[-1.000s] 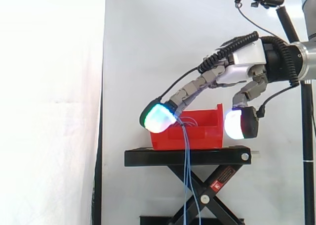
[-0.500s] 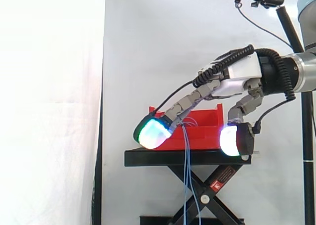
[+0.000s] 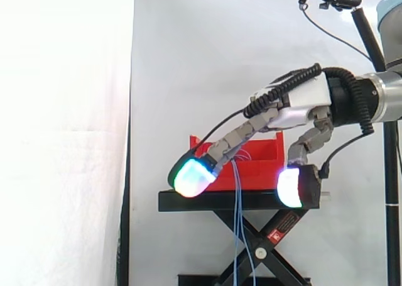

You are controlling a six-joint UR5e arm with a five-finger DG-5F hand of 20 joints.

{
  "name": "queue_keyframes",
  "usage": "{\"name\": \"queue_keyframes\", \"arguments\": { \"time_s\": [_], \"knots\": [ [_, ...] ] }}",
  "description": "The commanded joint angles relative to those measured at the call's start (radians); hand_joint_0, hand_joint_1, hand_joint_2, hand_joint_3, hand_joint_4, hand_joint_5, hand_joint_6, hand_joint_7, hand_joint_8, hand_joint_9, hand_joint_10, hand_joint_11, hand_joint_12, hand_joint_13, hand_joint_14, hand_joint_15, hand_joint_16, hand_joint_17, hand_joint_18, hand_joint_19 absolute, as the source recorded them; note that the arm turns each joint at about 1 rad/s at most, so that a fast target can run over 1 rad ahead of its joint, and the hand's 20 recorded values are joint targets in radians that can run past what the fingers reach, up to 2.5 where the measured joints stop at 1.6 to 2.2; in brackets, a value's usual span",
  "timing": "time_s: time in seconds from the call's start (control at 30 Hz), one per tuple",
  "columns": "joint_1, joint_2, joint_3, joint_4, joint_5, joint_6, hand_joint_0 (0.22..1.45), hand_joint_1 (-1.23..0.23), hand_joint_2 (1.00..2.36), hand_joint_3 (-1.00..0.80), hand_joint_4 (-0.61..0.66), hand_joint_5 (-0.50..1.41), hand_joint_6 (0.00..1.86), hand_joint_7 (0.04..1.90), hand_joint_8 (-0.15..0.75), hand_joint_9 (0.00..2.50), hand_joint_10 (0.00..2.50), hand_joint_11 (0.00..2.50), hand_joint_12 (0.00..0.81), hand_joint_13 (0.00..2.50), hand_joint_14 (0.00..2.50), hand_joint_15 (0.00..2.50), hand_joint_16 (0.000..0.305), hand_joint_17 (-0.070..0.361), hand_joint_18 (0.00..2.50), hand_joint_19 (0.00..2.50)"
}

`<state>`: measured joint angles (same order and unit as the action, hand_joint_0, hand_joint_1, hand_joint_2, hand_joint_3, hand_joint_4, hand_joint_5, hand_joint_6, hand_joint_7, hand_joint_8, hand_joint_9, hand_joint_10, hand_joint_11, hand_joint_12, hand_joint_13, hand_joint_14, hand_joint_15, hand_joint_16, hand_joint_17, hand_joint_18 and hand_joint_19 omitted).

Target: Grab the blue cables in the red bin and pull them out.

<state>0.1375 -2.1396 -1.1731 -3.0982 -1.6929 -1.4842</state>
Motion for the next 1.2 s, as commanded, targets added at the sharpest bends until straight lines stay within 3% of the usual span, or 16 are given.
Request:
{"name": "queue_keyframes", "arguments": {
  "time_s": [0.0,0.27,0.43,0.53,0.73,0.93,1.0,1.17],
  "knots": [
    [0.001,-0.031,0.0,0.018,-0.005,-0.001,0.81,-0.77,1.0,-1.0,0.21,0.41,0.01,0.23,0.243,0.62,0.01,0.24,0.333,0.42,0.01,0.29,0.046,0.104,0.37,0.55],
    [0.007,-0.034,0.02,0.03,-0.014,0.005,0.81,-0.78,1.0,-1.0,0.22,0.42,0.01,0.24,0.246,0.63,0.01,0.24,0.333,0.43,0.01,0.3,0.046,0.104,0.37,0.55],
    [-0.001,-0.036,0.026,0.03,-0.016,-0.023,0.83,-0.8,1.0,-1.0,0.22,0.47,0.01,0.34,0.251,0.65,0.01,0.3,0.332,0.44,0.01,0.31,0.046,0.103,0.39,0.56],
    [-0.001,-0.036,0.082,-0.019,-0.03,-0.052,0.83,-0.81,1.0,-1.0,0.22,0.49,0.01,0.43,0.25,0.65,0.01,0.37,0.334,0.45,0.01,0.33,0.046,0.103,0.4,0.57],
    [-0.004,-0.034,0.118,-0.042,-0.034,-0.103,0.82,-0.85,1.0,-1.0,0.21,0.48,0.01,0.46,0.245,0.65,0.01,0.41,0.336,0.46,0.01,0.35,0.046,0.103,0.41,0.58],
    [-0.007,-0.036,0.118,-0.01,-0.045,-0.146,0.81,-0.84,1.0,-1.0,0.21,0.47,0.01,0.42,0.246,0.65,0.01,0.41,0.338,0.47,0.01,0.36,0.046,0.103,0.42,0.59],
    [-0.001,-0.036,0.115,0.01,-0.045,-0.172,0.81,-0.84,1.0,-1.0,0.22,0.47,0.01,0.42,0.249,0.66,0.01,0.41,0.338,0.47,0.01,0.35,0.046,0.104,0.42,0.59],
    [0.005,-0.057,0.093,0.089,-0.034,-0.205,0.81,-0.83,1.0,-1.0,0.22,0.47,0.01,0.41,0.249,0.66,0.01,0.41,0.339,0.48,0.01,0.35,0.046,0.103,0.42,0.59]
  ]
}}
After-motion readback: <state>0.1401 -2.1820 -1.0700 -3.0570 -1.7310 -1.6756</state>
